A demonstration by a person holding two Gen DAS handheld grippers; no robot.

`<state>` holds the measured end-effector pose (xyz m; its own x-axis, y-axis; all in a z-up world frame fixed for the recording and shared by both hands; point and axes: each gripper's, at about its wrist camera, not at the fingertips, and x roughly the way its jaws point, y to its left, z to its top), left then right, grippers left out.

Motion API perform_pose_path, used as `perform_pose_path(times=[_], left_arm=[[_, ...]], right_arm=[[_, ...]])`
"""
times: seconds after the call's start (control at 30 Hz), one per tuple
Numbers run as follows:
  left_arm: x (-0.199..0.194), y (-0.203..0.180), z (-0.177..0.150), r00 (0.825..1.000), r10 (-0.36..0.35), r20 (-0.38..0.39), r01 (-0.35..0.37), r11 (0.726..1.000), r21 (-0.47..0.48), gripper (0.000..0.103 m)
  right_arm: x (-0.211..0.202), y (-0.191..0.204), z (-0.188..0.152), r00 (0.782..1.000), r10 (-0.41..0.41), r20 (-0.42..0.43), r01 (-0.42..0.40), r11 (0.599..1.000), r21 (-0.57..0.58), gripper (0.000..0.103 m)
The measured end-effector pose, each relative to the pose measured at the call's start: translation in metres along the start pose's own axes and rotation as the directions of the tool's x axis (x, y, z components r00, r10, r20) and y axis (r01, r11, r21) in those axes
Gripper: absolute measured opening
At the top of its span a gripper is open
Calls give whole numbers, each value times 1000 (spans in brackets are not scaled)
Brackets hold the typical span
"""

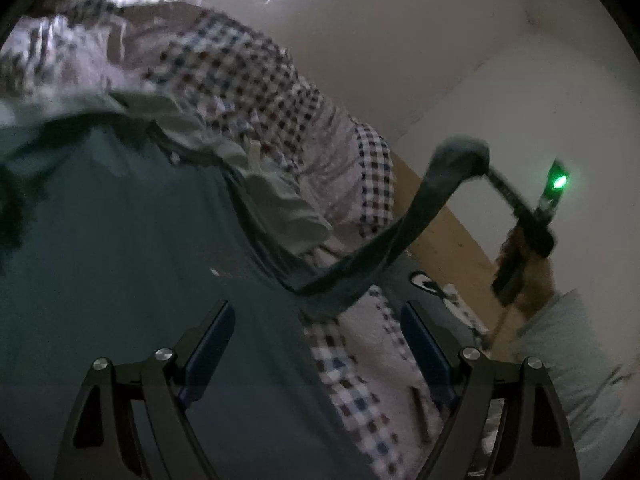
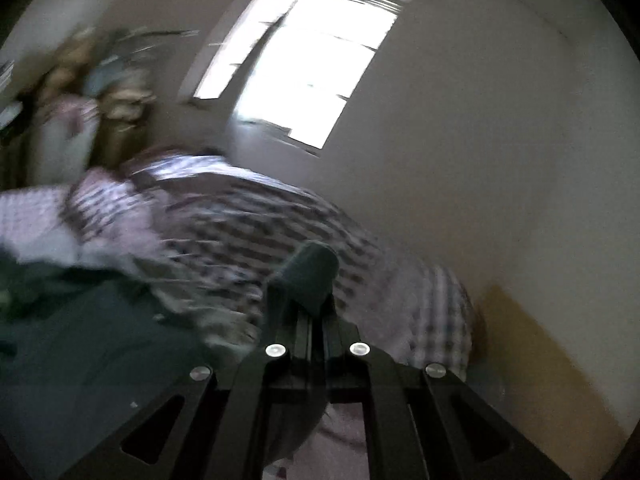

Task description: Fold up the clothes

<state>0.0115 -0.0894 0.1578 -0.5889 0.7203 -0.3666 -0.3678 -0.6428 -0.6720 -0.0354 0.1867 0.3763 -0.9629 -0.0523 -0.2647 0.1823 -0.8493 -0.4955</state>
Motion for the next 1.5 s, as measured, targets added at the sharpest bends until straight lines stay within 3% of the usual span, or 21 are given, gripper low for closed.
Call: perform_pose_path(times=[0.17, 0.33, 0.5, 0.63, 0.77, 1.0, 1.1, 1.2, 1.33, 1.37, 1.5], left_arm=[[-11, 9, 9, 1000, 7, 25, -6, 1000, -19, 88], [-19, 25, 22, 997, 41, 64, -40, 999, -20, 88], [-28, 48, 40, 990, 61, 130, -60, 998, -10, 88], [-37, 71, 51, 985, 65, 160, -61, 998, -30, 88], [-48, 74, 58, 975, 47, 217, -52, 999, 18, 88], [-59, 79, 64, 961, 12, 275, -26, 998, 49, 86], [-60, 91, 68, 959, 23, 283, -27, 1000, 11, 78], [-57, 104, 70, 961, 35, 274, -33, 999, -13, 62], [-48, 118, 73, 969, 103, 223, -102, 995, -14, 16], [-47, 124, 72, 970, 123, 211, -118, 992, -36, 9], [-36, 160, 63, 971, 188, 148, -165, 974, -153, 1]], right_arm=[[-8, 89, 37, 984, 169, 61, -151, 961, -231, 2], [12, 168, 51, 956, 293, 13, -265, 880, -394, 2], [22, 224, 42, 928, 373, -24, -331, 790, -516, 2], [17, 248, 34, 904, 425, -45, -366, 717, -594, 2], [13, 257, 28, 889, 453, -72, -392, 669, -631, 2], [19, 268, 26, 871, 483, -87, -422, 648, -634, 2], [22, 273, 25, 856, 503, -120, -456, 623, -635, 2], [30, 282, 23, 846, 513, -150, -480, 606, -635, 2], [51, 299, 20, 836, 512, -197, -512, 599, -615, 2], [62, 307, 19, 836, 506, -214, -520, 604, -604, 2], [105, 344, 8, 820, 496, -286, -564, 614, -552, 2]])
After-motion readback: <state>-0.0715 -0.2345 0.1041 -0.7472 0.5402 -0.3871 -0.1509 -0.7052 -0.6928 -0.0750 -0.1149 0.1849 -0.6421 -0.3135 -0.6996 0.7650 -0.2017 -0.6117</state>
